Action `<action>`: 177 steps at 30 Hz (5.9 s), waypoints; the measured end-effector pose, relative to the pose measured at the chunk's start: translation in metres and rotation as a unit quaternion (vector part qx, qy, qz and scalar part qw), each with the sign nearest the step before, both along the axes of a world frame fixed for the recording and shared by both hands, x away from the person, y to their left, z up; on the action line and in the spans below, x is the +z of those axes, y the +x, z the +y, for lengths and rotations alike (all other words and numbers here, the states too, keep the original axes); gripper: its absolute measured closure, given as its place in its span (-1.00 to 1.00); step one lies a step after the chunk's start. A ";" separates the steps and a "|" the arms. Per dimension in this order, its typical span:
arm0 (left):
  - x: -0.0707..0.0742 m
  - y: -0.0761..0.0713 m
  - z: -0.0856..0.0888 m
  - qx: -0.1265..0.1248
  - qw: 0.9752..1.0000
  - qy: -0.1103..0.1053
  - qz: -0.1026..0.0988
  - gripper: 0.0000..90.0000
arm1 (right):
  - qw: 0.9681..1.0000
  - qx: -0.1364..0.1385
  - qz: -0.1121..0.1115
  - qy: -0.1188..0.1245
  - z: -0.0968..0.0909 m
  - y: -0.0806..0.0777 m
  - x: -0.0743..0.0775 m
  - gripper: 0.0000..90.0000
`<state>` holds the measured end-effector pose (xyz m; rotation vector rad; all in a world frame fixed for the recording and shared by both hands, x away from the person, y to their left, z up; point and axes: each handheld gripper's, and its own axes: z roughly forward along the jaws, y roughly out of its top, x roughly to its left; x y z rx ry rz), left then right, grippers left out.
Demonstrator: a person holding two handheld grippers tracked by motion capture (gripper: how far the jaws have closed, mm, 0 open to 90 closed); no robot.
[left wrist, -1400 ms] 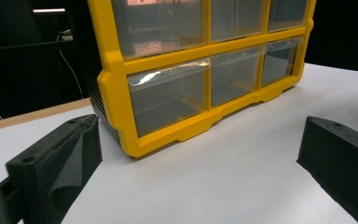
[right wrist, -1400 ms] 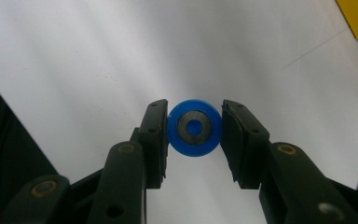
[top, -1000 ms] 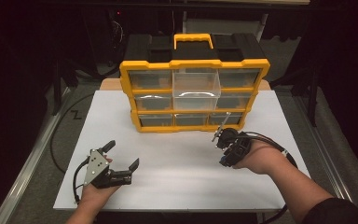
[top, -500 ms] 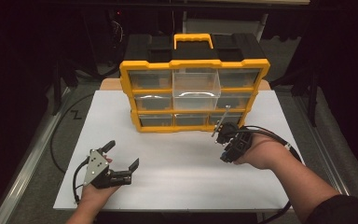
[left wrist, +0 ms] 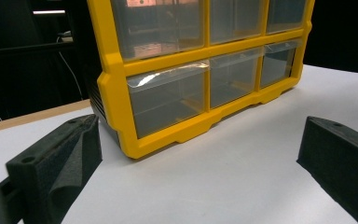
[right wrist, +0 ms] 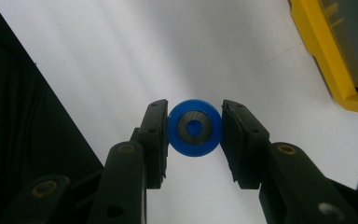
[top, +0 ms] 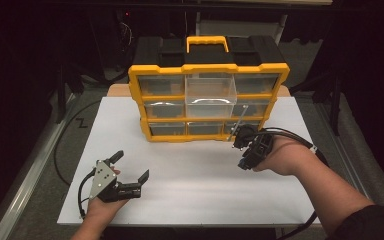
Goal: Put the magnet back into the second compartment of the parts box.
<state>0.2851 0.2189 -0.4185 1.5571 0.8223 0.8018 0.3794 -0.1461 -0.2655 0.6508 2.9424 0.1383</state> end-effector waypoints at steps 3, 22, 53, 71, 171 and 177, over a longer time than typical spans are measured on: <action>0.000 0.000 0.000 0.000 1.000 0.000 0.001 -0.99 | 1.000 0.002 -0.001 -0.001 0.002 -0.001 0.008 0.45; 0.000 0.001 0.001 0.000 1.000 -0.001 0.002 -0.99 | 1.000 0.019 -0.003 -0.007 0.012 -0.001 0.045 0.45; 0.000 0.000 0.001 -0.001 1.000 -0.001 0.001 -0.99 | 0.999 0.023 -0.015 -0.019 0.019 0.003 0.083 0.45; -0.001 0.000 0.001 -0.004 1.000 0.000 0.003 -0.99 | 0.999 0.011 -0.036 -0.019 0.021 0.007 0.117 0.45; 0.000 -0.001 0.008 0.004 1.000 -0.013 -0.001 -0.99 | 0.996 0.024 -0.077 -0.026 0.104 0.078 0.164 0.45; 0.000 -0.001 0.007 0.002 1.000 -0.013 -0.002 -0.99 | 0.997 0.013 -0.079 -0.014 0.101 0.078 0.168 0.08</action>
